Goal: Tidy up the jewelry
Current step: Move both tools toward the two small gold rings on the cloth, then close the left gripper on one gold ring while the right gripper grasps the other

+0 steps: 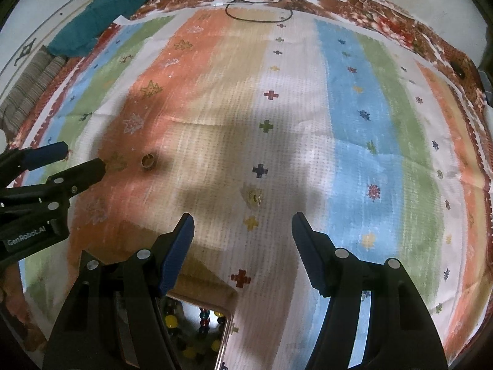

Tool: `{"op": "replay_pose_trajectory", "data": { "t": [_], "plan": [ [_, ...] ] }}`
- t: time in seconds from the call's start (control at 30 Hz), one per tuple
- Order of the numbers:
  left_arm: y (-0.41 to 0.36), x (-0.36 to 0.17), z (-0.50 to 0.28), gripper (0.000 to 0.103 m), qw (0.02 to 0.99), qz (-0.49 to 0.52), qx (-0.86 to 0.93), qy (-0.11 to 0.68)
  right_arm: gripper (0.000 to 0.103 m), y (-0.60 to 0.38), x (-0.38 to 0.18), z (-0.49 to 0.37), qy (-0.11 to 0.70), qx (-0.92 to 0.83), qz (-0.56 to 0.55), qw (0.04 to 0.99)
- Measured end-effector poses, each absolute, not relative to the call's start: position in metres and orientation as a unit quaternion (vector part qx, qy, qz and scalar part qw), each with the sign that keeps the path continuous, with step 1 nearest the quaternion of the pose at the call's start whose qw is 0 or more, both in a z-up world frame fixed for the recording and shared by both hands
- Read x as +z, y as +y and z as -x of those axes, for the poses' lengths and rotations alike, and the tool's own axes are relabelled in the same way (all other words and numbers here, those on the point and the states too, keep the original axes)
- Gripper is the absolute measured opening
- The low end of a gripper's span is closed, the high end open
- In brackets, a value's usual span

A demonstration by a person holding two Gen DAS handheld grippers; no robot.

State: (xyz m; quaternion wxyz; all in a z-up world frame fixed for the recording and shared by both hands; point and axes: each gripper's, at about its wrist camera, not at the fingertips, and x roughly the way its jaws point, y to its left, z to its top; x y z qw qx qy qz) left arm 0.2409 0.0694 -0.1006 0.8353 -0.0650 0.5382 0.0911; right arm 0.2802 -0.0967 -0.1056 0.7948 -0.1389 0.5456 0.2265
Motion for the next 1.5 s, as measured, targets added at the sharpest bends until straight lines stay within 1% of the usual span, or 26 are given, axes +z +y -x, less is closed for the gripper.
{"op": "replay_pose_trajectory", "data": {
  "t": [0.5,0.6,0.87,1.0,1.1,1.17,1.3,1.4,1.5],
  "plan": [
    [0.075,-0.122,-0.262,0.069,0.826,0.066,0.082,0.554,0.066,-0.089,-0.127,-0.299,0.567,0.226,0.138,0.78],
    [0.078,-0.128,-0.266,0.066,0.822,0.069,0.083,0.56,0.064,-0.087,-0.131,-0.303,0.572,0.226,0.14,0.776],
    [0.083,-0.14,-0.277,0.065,0.814,0.073,0.078,0.571,0.064,-0.084,-0.141,-0.312,0.58,0.22,0.14,0.771],
    [0.085,-0.149,-0.283,0.064,0.809,0.075,0.075,0.578,0.059,-0.083,-0.147,-0.317,0.587,0.219,0.138,0.767],
    [0.088,-0.154,-0.285,0.059,0.806,0.08,0.073,0.582,0.058,-0.081,-0.152,-0.321,0.59,0.217,0.14,0.765],
    [0.087,-0.156,-0.288,0.055,0.804,0.079,0.068,0.585,0.056,-0.08,-0.156,-0.322,0.593,0.217,0.141,0.762],
    [0.084,-0.16,-0.293,0.054,0.802,0.078,0.057,0.589,0.052,-0.077,-0.16,-0.326,0.598,0.218,0.143,0.758],
    [0.081,-0.163,-0.295,0.05,0.8,0.076,0.049,0.593,0.048,-0.077,-0.163,-0.328,0.601,0.216,0.143,0.756],
    [0.079,-0.168,-0.297,0.041,0.796,0.075,0.046,0.598,0.043,-0.077,-0.165,-0.331,0.603,0.213,0.144,0.755]
  ]
}}
